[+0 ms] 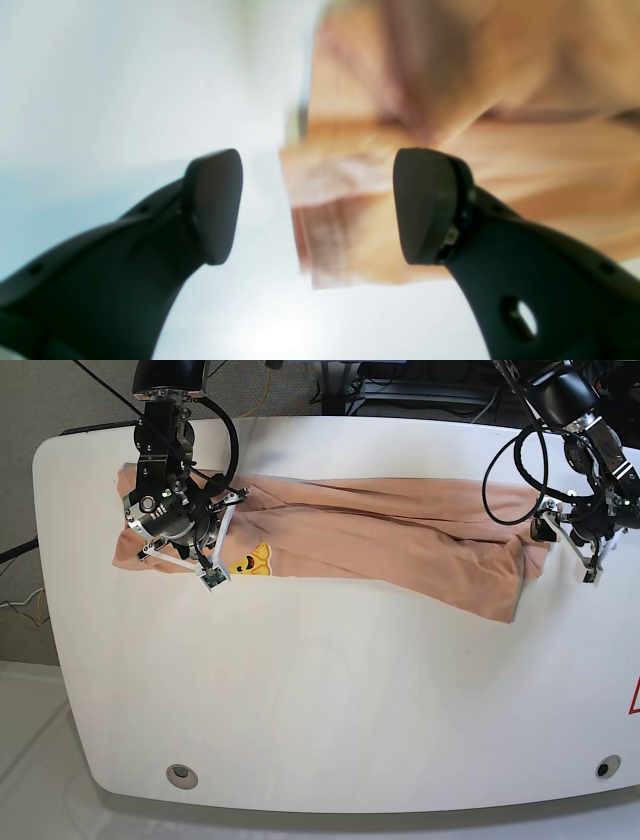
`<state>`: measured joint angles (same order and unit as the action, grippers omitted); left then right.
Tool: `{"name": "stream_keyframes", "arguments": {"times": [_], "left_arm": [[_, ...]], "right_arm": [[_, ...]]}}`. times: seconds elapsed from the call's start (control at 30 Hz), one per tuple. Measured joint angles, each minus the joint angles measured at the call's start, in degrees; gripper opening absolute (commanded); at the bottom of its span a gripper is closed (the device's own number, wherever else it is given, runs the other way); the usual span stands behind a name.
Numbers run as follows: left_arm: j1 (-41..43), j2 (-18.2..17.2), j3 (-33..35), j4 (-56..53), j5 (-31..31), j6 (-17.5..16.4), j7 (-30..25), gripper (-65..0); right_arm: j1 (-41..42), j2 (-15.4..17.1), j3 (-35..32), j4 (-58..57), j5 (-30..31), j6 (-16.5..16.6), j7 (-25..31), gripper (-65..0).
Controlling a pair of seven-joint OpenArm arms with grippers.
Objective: Fold the T-shirt properly
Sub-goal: 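Reposition the left gripper along the strip's hem end and regrasp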
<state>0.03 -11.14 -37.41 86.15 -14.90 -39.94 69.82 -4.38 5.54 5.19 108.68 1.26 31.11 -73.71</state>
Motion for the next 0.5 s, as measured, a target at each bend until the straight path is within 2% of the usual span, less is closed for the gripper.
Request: {"name": "stream_keyframes", "arguments": {"times": [0.2, 0.5], "left_arm": [[-0.02, -0.68, -0.07, -3.89, -0.24, 0.02, -5.40, -21.0], [0.37, -1.05, -0.20, -6.67, -1.62, -0.02, -10.03, -21.0]], "right_arm": [[0.00, 0.02, 0.00, 0.00, -0.02, 0.00, -0.02, -65.0], [0.00, 0.02, 0.00, 0.00, 0.00, 0.00, 0.00, -65.0]]}}
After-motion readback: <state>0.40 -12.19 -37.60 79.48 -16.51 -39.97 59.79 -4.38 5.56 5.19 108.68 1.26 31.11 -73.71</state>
